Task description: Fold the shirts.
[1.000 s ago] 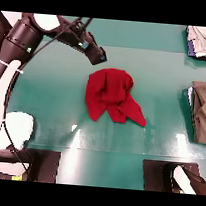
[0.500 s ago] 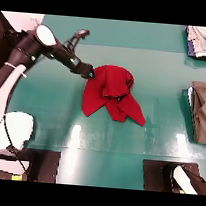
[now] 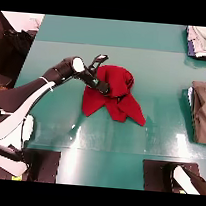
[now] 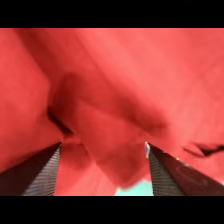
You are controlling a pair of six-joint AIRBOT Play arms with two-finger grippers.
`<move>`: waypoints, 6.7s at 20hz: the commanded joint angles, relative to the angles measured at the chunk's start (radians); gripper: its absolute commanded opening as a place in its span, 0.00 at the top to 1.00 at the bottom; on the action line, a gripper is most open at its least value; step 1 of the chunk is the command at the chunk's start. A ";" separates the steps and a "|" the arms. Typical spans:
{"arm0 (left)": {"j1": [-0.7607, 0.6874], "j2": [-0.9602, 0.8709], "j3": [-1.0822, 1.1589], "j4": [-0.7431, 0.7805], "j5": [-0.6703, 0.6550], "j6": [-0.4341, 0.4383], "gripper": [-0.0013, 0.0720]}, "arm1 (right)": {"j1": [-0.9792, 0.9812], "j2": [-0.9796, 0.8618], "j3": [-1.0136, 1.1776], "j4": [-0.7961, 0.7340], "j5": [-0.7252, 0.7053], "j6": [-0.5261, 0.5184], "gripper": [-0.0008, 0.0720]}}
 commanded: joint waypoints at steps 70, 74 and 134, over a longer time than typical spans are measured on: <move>0.324 0.648 0.652 0.130 -0.198 0.091 0.95 | 0.105 0.031 0.556 0.067 -0.282 -0.149 0.97; 0.324 0.722 0.652 0.138 -0.221 0.092 0.95 | -0.031 0.108 0.668 0.067 -0.259 -0.149 0.97; 0.225 0.180 -0.410 -0.386 0.309 0.059 0.60 | 0.343 -0.164 -0.196 -0.106 -0.166 -0.063 0.47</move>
